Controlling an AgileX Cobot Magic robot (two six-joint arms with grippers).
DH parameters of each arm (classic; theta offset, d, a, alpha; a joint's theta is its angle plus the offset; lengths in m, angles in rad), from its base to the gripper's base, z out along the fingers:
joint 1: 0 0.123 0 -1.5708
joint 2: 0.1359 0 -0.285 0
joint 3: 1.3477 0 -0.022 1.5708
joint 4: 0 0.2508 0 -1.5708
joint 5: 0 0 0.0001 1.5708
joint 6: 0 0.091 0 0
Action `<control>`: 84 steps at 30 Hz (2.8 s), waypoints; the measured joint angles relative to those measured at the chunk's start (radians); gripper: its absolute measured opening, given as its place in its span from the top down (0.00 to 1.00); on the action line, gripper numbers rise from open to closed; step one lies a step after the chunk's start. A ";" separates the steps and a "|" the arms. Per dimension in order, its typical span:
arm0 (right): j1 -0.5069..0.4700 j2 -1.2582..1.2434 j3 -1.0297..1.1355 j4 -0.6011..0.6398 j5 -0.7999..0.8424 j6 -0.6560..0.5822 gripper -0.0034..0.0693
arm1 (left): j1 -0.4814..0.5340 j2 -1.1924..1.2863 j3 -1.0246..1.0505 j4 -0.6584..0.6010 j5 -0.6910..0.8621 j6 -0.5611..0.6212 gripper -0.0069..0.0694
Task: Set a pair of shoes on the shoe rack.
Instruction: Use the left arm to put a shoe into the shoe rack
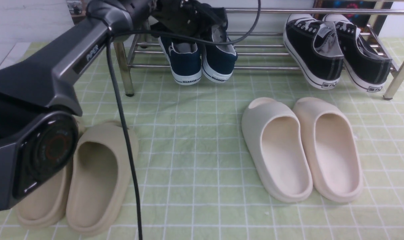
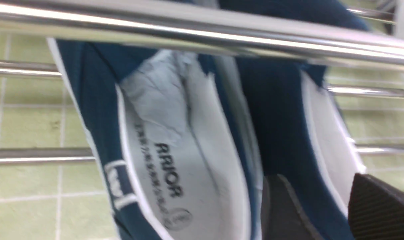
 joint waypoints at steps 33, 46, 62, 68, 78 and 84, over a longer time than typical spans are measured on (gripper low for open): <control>0.000 0.000 0.000 0.000 0.000 0.000 0.62 | -0.002 0.020 0.000 0.359 0.114 -0.029 0.93; 0.000 0.000 0.000 0.000 0.000 0.000 0.62 | 0.002 -0.069 0.000 0.104 0.228 0.012 0.93; 0.000 0.000 0.000 0.000 0.000 0.000 0.62 | -0.001 0.070 0.000 -0.125 -0.112 0.055 0.32; 0.000 0.000 0.000 0.000 0.000 0.000 0.62 | -0.010 0.094 0.000 -0.117 -0.139 0.129 0.55; 0.000 0.000 0.000 0.000 0.000 0.000 0.62 | -0.022 0.094 0.000 0.069 -0.081 0.133 0.89; 0.000 0.000 0.000 0.000 0.000 0.000 0.62 | -0.022 0.094 0.000 0.108 -0.071 0.105 0.89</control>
